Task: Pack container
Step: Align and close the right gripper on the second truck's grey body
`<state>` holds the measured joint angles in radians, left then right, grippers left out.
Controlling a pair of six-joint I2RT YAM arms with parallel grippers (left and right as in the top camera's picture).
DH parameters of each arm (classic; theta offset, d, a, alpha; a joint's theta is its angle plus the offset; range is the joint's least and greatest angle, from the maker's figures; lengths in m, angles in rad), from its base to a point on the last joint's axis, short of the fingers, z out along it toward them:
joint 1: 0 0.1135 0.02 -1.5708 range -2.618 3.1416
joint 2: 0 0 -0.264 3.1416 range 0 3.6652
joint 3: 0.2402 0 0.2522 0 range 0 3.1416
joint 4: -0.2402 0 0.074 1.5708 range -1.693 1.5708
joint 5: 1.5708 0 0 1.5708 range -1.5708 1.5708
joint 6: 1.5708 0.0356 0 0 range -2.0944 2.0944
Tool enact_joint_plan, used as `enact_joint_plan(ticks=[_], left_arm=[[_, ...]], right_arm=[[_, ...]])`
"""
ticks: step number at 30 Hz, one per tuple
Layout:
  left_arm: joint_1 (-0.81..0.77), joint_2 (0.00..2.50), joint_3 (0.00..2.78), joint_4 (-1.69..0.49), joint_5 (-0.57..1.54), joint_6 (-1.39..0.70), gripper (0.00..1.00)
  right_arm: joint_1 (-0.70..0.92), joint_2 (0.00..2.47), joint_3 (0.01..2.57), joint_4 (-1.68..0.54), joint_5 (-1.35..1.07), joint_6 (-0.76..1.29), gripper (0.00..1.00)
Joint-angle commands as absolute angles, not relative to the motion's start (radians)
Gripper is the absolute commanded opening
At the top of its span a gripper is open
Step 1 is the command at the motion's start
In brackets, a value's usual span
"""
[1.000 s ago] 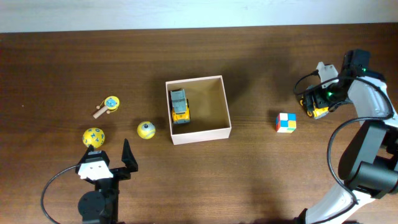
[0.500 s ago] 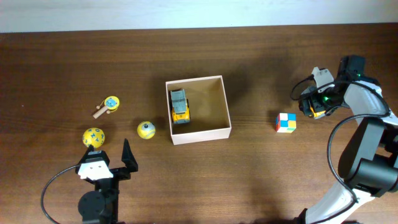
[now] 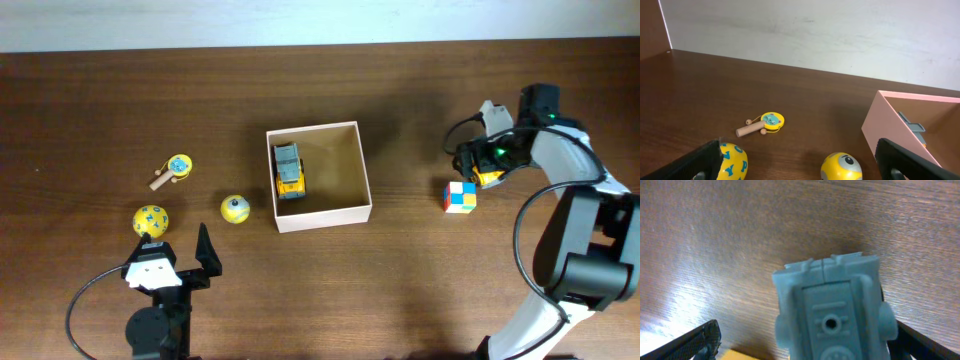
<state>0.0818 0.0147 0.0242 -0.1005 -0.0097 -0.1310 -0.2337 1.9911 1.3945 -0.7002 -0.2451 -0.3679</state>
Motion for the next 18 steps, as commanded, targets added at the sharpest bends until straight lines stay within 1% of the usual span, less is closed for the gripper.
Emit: enact_joint_plan(ticks=[1, 6, 9, 18], left_arm=[[0.088, 0.006, 0.017, -0.097, 0.004, -0.115, 0.99], [0.088, 0.006, 0.017, -0.097, 0.004, -0.115, 0.99], [0.088, 0.006, 0.017, -0.097, 0.004, -0.115, 0.99], [0.088, 0.006, 0.017, -0.097, 0.004, -0.115, 0.99]], right_arm=[[-0.204, 2.006, 1.383, -0.685, -0.147, -0.194, 0.99], [-0.191, 2.006, 1.383, -0.678, -0.126, -0.061, 0.99], [-0.189, 2.006, 1.383, -0.696, -0.126, -0.02, 0.99], [-0.189, 2.006, 1.383, -0.733, -0.173, -0.007, 0.99]])
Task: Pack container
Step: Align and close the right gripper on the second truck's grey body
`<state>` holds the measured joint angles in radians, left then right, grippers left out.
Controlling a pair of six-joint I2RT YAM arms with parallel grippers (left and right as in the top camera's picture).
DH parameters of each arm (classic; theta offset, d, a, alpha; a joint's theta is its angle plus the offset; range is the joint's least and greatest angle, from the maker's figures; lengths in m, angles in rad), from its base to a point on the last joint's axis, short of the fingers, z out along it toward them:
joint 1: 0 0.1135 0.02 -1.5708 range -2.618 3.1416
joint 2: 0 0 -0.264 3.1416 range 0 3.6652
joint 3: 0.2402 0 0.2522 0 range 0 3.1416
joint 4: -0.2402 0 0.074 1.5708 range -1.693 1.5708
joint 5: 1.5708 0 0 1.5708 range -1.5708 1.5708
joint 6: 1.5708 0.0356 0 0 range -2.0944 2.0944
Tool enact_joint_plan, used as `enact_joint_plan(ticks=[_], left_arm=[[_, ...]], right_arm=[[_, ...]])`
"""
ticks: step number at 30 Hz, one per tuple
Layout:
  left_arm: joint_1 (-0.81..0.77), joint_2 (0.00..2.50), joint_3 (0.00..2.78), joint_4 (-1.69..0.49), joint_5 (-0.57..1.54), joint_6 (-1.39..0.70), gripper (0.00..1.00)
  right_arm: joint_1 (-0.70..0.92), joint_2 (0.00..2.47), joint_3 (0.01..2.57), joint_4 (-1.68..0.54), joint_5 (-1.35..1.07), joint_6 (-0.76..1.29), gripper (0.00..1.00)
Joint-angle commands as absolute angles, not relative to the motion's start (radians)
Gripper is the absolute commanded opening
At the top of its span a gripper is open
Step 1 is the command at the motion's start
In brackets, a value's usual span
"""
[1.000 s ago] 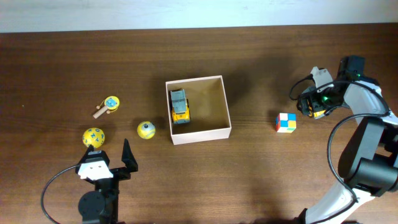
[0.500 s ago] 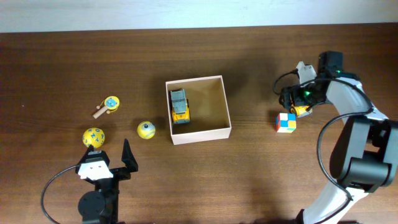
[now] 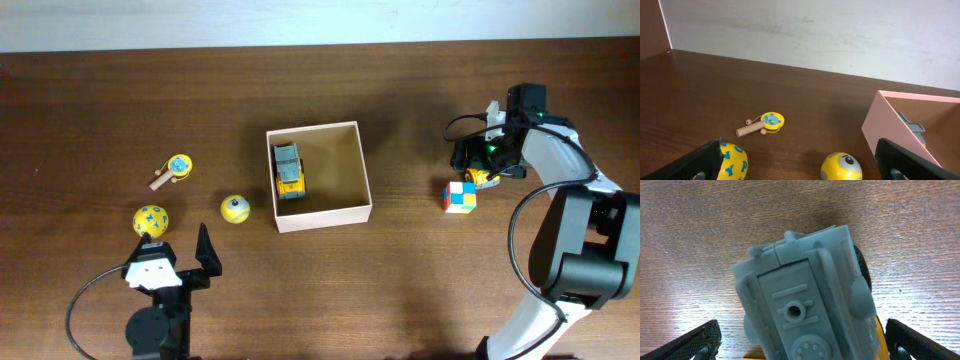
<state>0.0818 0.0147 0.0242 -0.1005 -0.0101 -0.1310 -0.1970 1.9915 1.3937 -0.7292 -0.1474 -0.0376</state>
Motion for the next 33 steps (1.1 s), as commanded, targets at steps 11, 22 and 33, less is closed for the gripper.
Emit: enact_joint_plan(ticks=[11, 22, 33], left_arm=[[0.088, 0.006, 0.017, -0.097, 0.004, -0.115, 0.99], [0.088, 0.006, 0.017, -0.097, 0.004, -0.115, 0.99], [0.088, 0.006, 0.017, -0.097, 0.004, -0.115, 0.99]], right_arm=[[-0.17, 2.006, 1.383, -0.701, -0.17, 0.326, 0.99], [-0.128, 2.006, 1.383, -0.661, -0.141, 0.39, 0.99], [-0.137, 2.006, 1.383, -0.677, -0.028, 0.2, 0.95]])
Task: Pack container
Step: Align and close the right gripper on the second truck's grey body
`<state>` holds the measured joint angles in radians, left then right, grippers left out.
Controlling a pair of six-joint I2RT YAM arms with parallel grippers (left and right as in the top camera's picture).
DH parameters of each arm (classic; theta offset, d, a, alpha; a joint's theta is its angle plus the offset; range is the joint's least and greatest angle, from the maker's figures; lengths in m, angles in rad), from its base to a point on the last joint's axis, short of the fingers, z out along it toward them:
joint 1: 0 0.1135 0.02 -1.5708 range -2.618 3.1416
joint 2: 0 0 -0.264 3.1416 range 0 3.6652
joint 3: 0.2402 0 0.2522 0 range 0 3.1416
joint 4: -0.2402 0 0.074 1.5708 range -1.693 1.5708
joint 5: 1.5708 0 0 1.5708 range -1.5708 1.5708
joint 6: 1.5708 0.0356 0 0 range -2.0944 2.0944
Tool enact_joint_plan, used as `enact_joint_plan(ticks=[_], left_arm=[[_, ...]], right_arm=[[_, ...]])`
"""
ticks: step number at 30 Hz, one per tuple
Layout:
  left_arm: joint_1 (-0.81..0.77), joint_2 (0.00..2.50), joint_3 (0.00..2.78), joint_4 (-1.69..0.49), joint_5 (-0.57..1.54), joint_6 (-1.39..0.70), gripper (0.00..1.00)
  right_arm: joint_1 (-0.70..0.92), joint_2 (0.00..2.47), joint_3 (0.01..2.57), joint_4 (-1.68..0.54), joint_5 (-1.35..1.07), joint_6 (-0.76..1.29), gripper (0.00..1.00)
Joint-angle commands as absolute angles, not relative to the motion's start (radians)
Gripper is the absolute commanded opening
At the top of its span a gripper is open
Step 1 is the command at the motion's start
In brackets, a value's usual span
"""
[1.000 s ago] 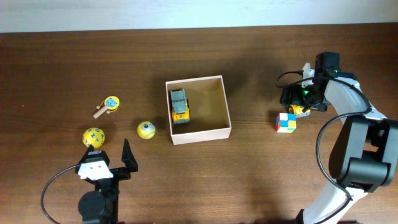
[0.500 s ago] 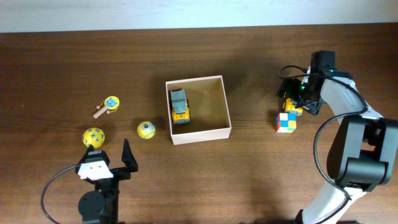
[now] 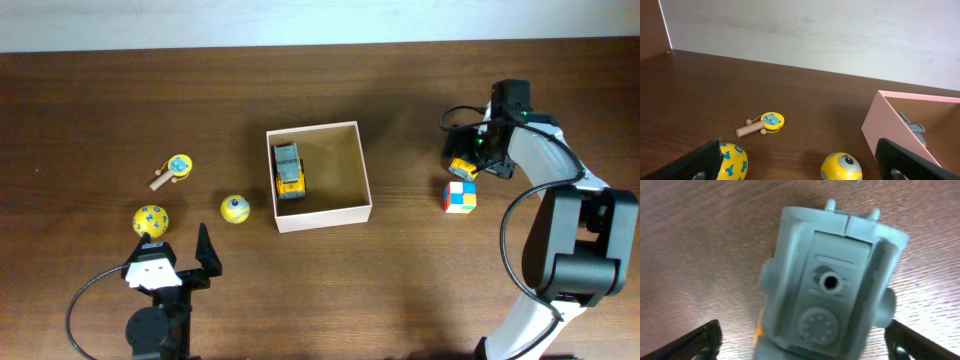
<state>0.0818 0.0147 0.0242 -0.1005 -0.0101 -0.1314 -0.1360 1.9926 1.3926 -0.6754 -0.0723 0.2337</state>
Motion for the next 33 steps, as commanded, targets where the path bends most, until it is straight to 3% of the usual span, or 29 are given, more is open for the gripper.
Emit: enact_joint_plan(ticks=[1, 14, 33], left_arm=[[0.088, 0.006, 0.017, -0.097, 0.004, -0.115, 0.99], [0.088, 0.006, 0.017, -0.097, 0.004, -0.115, 0.99], [0.088, 0.006, 0.017, -0.097, 0.004, -0.115, 0.99]], right_arm=[[-0.136, 2.006, 1.383, -0.677, -0.028, 0.214, 0.93], [-0.136, 2.006, 1.383, -0.664, -0.028, 0.351, 0.64], [-0.138, 2.006, 1.383, -0.664, 0.065, 0.16, 0.52]])
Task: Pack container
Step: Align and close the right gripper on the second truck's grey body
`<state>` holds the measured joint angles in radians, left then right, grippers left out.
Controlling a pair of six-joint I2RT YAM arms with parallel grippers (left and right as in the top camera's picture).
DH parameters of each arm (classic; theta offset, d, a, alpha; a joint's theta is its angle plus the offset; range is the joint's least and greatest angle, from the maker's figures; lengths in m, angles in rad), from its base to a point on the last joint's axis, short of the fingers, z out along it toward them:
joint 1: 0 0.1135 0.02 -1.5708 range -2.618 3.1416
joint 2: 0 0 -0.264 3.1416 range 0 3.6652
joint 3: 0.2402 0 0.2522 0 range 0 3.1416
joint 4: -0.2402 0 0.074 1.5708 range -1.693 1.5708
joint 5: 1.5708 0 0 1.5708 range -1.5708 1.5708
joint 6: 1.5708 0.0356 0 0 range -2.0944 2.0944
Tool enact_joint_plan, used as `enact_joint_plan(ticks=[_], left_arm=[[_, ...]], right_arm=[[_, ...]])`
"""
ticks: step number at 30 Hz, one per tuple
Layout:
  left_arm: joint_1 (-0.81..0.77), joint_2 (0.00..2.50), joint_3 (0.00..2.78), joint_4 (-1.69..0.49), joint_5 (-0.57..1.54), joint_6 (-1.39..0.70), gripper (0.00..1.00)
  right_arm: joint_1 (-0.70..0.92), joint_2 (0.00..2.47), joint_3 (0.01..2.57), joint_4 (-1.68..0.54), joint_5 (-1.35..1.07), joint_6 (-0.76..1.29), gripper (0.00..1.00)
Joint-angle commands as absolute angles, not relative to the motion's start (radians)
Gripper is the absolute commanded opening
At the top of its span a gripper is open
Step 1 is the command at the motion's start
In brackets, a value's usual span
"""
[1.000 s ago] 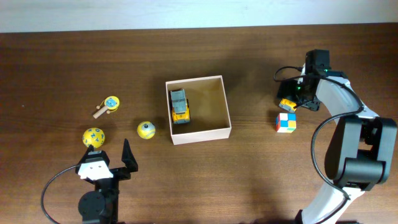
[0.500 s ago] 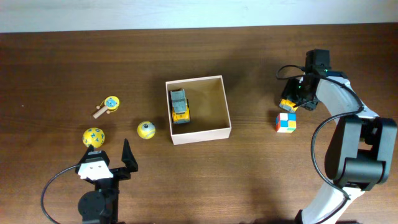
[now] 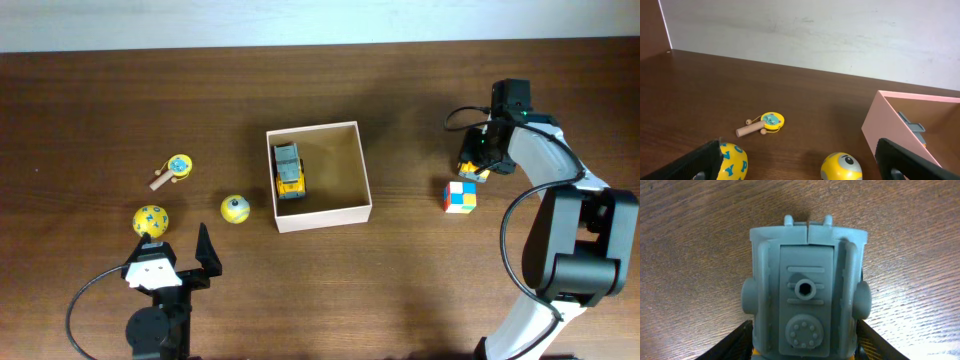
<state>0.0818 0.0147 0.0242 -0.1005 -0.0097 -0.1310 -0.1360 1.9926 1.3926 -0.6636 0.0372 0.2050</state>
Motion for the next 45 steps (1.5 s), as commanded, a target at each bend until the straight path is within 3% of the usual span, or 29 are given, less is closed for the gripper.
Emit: enact_joint_plan(ticks=[1, 5, 7, 9, 30, 37, 43, 45], left_arm=[[0.088, 0.006, 0.017, -0.097, 0.004, -0.115, 0.99], [0.088, 0.006, 0.017, -0.097, 0.004, -0.115, 0.99], [0.088, 0.006, 0.017, -0.097, 0.004, -0.115, 0.99], [0.088, 0.006, 0.017, -0.097, 0.004, -0.115, 0.99], [0.088, 0.006, 0.017, -0.097, 0.004, -0.115, 0.99], [0.088, 0.006, 0.017, -0.097, 0.004, -0.115, 0.99], [0.088, 0.006, 0.017, -0.097, 0.004, -0.115, 0.99], [0.088, 0.006, 0.017, -0.097, 0.004, -0.115, 0.99]], right_arm=[[-0.138, 2.006, 1.383, -0.664, 0.065, 0.16, 0.52], [-0.138, 2.006, 1.383, -0.66, 0.065, 0.128, 0.52], [-0.138, 2.006, 1.383, -0.653, 0.065, 0.083, 0.69], [-0.139, 2.006, 1.383, -0.649, 0.066, 0.057, 0.72], [-0.139, 2.077, 1.383, -0.612, 0.087, 0.056, 0.71], [-0.139, 2.077, 1.384, -0.601, 0.087, 0.056, 0.59], [-0.139, 2.077, 1.384, -0.578, 0.088, 0.056, 0.6], [-0.139, 2.077, 1.384, -0.568, 0.088, 0.056, 0.68]])
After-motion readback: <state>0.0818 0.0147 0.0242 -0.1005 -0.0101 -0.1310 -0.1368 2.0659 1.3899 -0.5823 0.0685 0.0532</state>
